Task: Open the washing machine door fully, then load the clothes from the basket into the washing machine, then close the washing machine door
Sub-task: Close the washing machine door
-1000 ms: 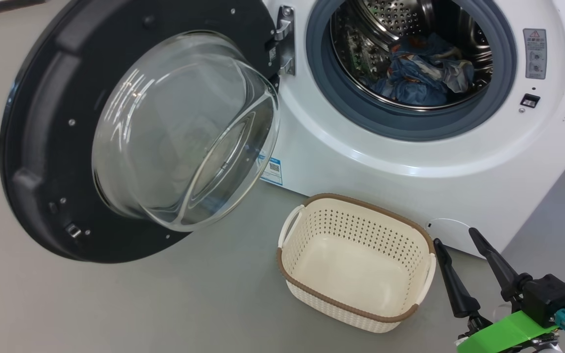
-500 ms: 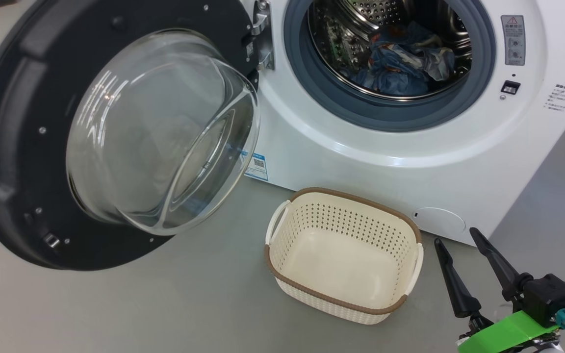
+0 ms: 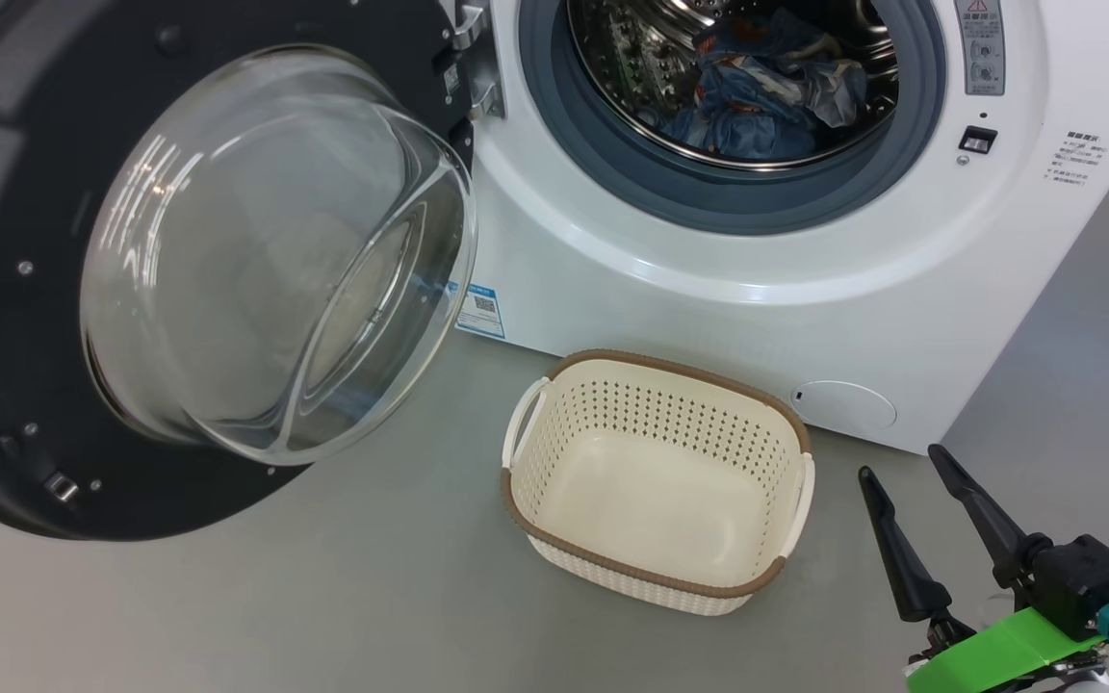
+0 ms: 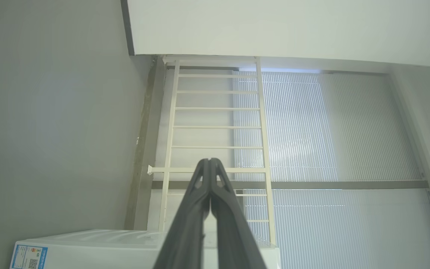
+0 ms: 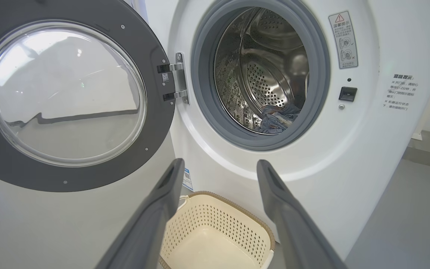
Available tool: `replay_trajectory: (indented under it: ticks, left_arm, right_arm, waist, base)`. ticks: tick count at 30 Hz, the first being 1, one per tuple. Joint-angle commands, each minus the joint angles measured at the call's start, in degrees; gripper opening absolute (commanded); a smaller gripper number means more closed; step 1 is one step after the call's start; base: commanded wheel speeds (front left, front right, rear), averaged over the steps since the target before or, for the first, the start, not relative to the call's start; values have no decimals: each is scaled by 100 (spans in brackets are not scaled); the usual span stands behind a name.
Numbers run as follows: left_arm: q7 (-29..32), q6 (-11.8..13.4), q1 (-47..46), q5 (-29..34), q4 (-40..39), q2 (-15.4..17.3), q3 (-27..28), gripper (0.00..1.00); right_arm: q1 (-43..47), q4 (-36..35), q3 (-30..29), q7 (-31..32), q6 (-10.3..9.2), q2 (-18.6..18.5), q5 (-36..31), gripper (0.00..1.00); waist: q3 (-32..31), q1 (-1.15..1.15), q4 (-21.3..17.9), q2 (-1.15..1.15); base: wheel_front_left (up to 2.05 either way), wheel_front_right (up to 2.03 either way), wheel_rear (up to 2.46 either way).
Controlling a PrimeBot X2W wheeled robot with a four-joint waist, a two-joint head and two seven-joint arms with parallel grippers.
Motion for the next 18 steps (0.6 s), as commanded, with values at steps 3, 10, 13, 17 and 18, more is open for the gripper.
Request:
replay_trajectory:
  ticks: [3, 10, 13, 17, 18]
  left_arm:
    - [182, -40, -192, -61, -29, 298, -40, 0]
    - [487, 21, -238, -20, 139, 279, -268, 0]
    - [625, 23, -225, 16, 199, 241, -392, 0]
    - [727, 25, -217, 28, 247, 196, -470, 0]
    - [753, 17, -206, 44, 261, 187, -501, 0]
  right_arm:
    - [-168, -138, 153, -27, 9, -116, -34, 100]
    - [-200, -119, 171, -27, 9, -153, -29, 100]
    - [-196, -119, 169, -27, 9, -166, -30, 100]
    - [-195, -116, 180, -27, 9, -177, -24, 100]
    - [-196, -117, 182, -27, 9, -180, -23, 100]
  waist:
    - [44, 0, -39, 0]
    - [56, 0, -103, 0]
    - [51, 0, -126, 0]
    - [46, 0, -157, 0]
    - [45, 0, -170, 0]
  base:
    - [0, 0, 0]
    - [0, 0, 0]
    - [0, 0, 0]
    - [0, 0, 0]
    - [0, 0, 0]
